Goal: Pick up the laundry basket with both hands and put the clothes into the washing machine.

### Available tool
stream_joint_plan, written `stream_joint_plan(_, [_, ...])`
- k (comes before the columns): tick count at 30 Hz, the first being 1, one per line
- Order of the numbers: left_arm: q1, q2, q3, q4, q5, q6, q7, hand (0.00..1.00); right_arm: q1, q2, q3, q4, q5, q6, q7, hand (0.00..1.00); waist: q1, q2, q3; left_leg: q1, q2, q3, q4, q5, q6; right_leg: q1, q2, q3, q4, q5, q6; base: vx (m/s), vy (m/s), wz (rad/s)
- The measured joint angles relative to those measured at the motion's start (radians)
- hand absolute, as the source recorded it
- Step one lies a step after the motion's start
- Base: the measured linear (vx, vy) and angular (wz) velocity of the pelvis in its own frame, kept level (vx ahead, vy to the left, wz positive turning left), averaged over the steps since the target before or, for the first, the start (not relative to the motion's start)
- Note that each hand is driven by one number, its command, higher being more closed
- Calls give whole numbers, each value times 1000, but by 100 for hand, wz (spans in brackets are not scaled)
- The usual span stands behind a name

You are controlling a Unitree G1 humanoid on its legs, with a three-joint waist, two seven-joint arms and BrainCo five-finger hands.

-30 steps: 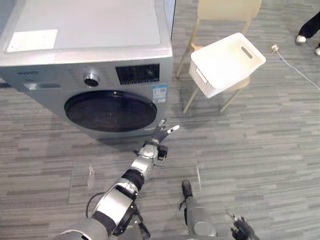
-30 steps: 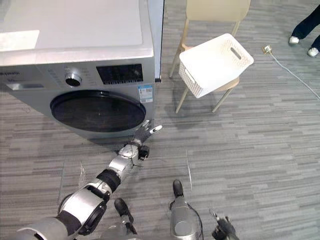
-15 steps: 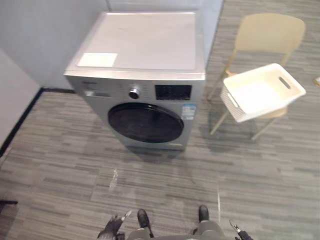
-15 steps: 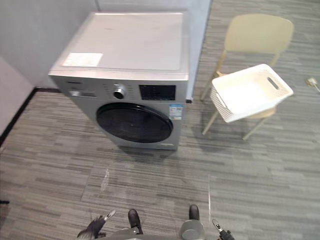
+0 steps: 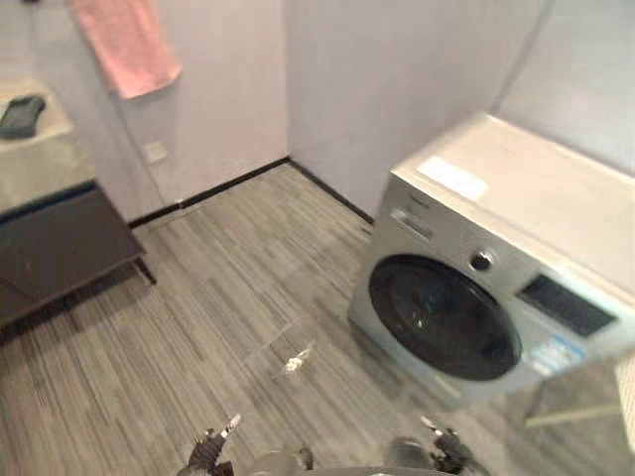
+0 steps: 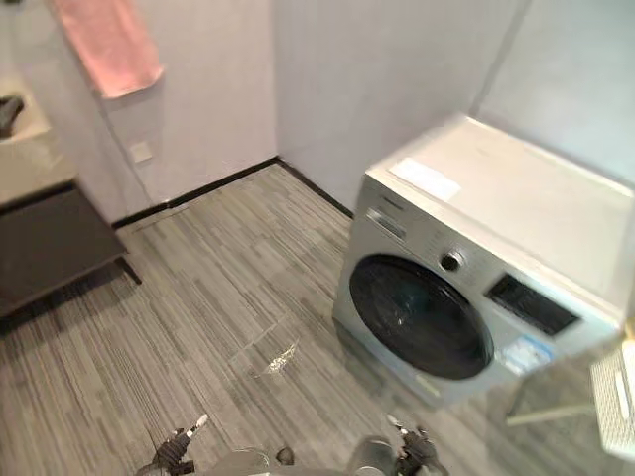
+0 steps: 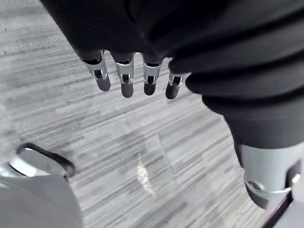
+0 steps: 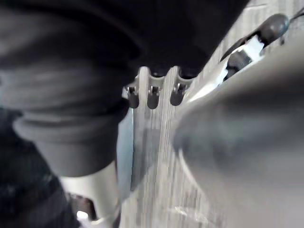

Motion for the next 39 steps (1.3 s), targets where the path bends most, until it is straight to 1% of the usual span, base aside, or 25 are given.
stream_joint_plan(2, [-8,-26,58,1,25,3,3,0,21,-2,23,-21,4,-1,-2,0,-4,9,6,30,7,12,-3,-51,16,-55,48,-24,-93,-51,30,299,73,103])
stream_joint_plan(4, [2,-46,108,6,46,9,11,0,33,-6,21,-19,28,-2,-3,0,-2,19,6,80,7,8,-14,-74,36,-44,93,-43,-341,-80,28,410,15,69])
stream_joint_plan(5, [7,-63,156,8,56,11,20,0,34,-10,28,-19,29,-1,-4,0,-2,28,3,104,7,-9,-9,-105,39,-12,130,-39,-553,-81,29,447,-52,58])
stream_joint_plan(6, [6,-75,197,7,82,13,19,0,32,-8,31,-18,31,-2,-5,0,-4,28,2,122,7,-22,-8,-131,27,9,151,-28,-685,-71,12,371,-49,72])
stream_joint_plan(8, [6,-86,233,6,109,16,19,0,30,-11,31,-9,36,-2,-9,0,-14,30,1,152,6,-60,-4,-164,18,33,160,-42,-762,-44,-29,456,-121,82])
stream_joint_plan(9, [10,-89,239,6,117,20,20,0,31,-10,38,3,36,-1,-15,0,-15,32,-9,175,8,-89,12,-183,9,52,169,-56,-797,-2,-64,786,-206,90])
stream_joint_plan(10, [19,-111,254,9,124,24,19,0,17,-31,56,21,30,4,-21,0,-9,68,-28,183,52,-101,57,-199,-12,100,194,-88,-807,42,-77,828,-178,89])
stream_joint_plan(11, [12,-129,253,3,123,24,18,0,5,-42,72,22,24,8,-22,0,-7,84,-30,180,56,-94,84,-157,-68,109,190,-117,-775,27,-99,683,-131,74])
stream_joint_plan(12, [-4,-137,253,-3,120,24,18,0,-1,-46,75,20,23,9,-24,0,-9,85,-23,181,50,-86,99,-116,-93,90,186,-132,-707,14,-110,610,-170,76])
stream_joint_plan(13, [-8,-154,253,-1,103,23,21,0,-4,-69,91,14,23,8,-21,0,-18,117,-17,175,55,-63,199,-73,-134,74,225,-152,-663,-34,-106,435,-216,86])
stream_joint_plan(14, [3,-154,253,-9,78,17,20,0,5,-61,113,-12,26,12,-26,0,-27,115,-35,132,39,-15,361,-29,-201,167,226,-156,-855,57,-143,455,-301,96])
stream_joint_plan(15, [-5,-162,248,-28,60,14,20,0,26,-82,121,-32,27,6,-25,0,-15,149,-31,37,86,69,597,11,-253,235,250,-193,-859,-4,-169,239,-198,72])
stream_joint_plan(16, [-7,-160,232,-39,56,14,19,0,21,-80,120,-30,31,3,-26,0,-13,151,-33,-2,111,112,672,9,-247,253,256,-195,-864,-21,-182,372,-169,39])
stream_joint_plan(18, [-18,-158,174,-71,56,6,19,0,-21,-61,119,-28,50,-2,-43,0,7,121,-17,-121,201,249,812,-17,-200,316,247,-205,-874,-33,-191,316,-94,16])
stream_joint_plan(19, [-19,-158,163,-74,56,4,18,0,-29,-51,119,-31,57,-6,-44,0,10,110,-16,-150,221,273,815,-21,-195,337,239,-216,-891,-33,-191,237,-98,37])
stream_joint_plan(20, [-33,-150,137,-81,56,-2,19,0,-33,-26,117,-47,76,-11,-46,0,10,87,-17,-204,272,339,765,-34,-185,387,220,-243,-951,-34,-188,265,-86,51])
stream_joint_plan(21, [-39,-150,129,-81,56,-2,20,0,-35,-16,117,-54,87,-16,-46,0,9,81,-17,-226,294,373,701,-35,-183,410,212,-259,-981,-38,-181,294,-66,72])
stream_joint_plan(23, [-44,-150,96,-69,57,-4,22,0,-34,-1,96,-59,112,-20,-46,0,8,83,-17,-218,324,448,415,-43,-168,447,201,-286,-1011,-47,-167,203,7,50])
stream_joint_plan(24, [-37,-150,79,-52,64,-4,26,0,-26,-6,86,-59,117,-24,-47,0,10,101,-26,-164,323,470,148,28,-143,452,210,-290,-1006,-65,-142,166,86,22])
stream_joint_plan(25, [-32,-150,74,-27,66,-5,28,0,-19,-9,86,-58,117,-25,-47,0,17,132,-31,-137,331,460,13,119,-113,455,233,-290,-985,-103,-138,162,112,13])
stream_joint_plan(26, [-42,-143,75,-14,67,-4,27,0,-21,-2,83,-53,116,-26,-48,0,24,114,-28,-124,324,459,7,119,-117,454,219,-284,-968,-118,-132,182,132,-4])
stream_joint_plan(28, [-40,-105,77,17,78,-3,26,0,-1,18,65,-37,114,-29,-46,0,26,61,-57,-41,265,475,-151,168,-109,449,169,-267,-947,-138,-108,148,83,-4])
stream_joint_plan(31, [-37,-70,77,59,106,0,24,0,5,18,34,12,105,-29,-40,0,22,35,-81,55,209,485,-377,256,-103,449,138,-249,-972,-141,-100,102,76,0])
stream_joint_plan(34, [-33,-45,74,92,114,11,23,0,12,9,-15,55,64,-17,-40,0,1,27,-81,77,188,466,-431,282,-96,458,130,-248,-981,-140,-98,84,91,13])
stream_joint_plan(39, [-28,-32,48,116,112,18,21,0,53,-4,-50,74,33,5,-39,0,-2,30,-79,99,178,461,-431,280,-95,489,122,-242,-996,-142,-95,38,21,5])
